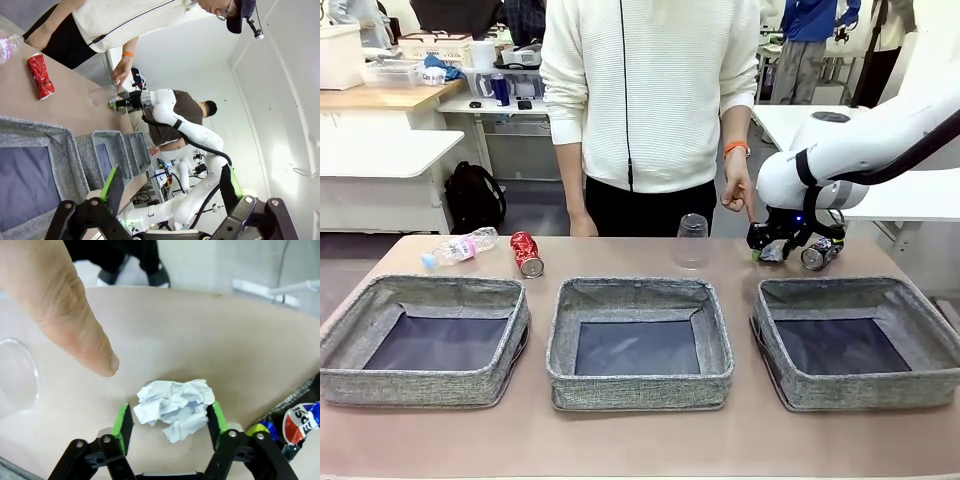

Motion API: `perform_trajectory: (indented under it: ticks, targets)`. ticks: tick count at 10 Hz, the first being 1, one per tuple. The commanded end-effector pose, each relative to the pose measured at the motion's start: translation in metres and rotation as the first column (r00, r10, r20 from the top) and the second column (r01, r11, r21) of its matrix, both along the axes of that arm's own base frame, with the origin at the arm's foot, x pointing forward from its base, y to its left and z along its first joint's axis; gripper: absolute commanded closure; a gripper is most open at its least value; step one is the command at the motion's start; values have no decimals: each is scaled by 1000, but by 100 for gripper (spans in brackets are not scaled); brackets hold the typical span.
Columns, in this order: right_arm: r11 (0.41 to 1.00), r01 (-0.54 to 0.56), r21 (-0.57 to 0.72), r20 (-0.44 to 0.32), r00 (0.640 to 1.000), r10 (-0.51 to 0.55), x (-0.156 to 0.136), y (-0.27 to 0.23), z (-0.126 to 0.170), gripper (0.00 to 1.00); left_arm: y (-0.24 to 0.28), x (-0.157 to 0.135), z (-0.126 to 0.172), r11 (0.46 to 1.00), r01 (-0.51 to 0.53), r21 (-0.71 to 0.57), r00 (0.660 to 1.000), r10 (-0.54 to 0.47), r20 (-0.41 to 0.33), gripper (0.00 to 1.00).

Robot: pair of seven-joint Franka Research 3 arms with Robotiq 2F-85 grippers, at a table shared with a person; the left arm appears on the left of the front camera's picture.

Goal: Sort the waste into the appropriate baskets.
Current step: Pick up the waste item pointed out by the person.

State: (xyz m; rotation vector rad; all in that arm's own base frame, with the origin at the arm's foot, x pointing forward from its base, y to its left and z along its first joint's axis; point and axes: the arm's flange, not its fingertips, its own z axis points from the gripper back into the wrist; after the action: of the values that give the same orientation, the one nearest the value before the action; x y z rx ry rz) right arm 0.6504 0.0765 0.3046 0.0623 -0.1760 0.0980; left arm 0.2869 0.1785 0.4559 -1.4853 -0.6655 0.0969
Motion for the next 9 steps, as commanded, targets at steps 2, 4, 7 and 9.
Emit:
perform_trajectory:
  ticks: [2, 4, 7, 9]
  targets:
    - [999, 31, -16, -2, 1000, -31, 5, -1, 3, 100, -2, 0, 1, 1000, -3, -9, 1000, 4, 29, 0]
    - [999, 31, -15, 1, 1000, -31, 4, -1, 3, 96, -2, 0, 1, 1000, -3, -9, 1000, 4, 29, 0]
    - [999, 38, -13, -5, 999, -38, 4, -2, 2, 100, -2, 0, 1, 1000, -3, -9, 1000, 4, 29, 0]
    - [999, 38, -13, -7, 999, -38, 4, -2, 2, 100, -2, 0, 1, 1000, -3, -9, 1000, 4, 29, 0]
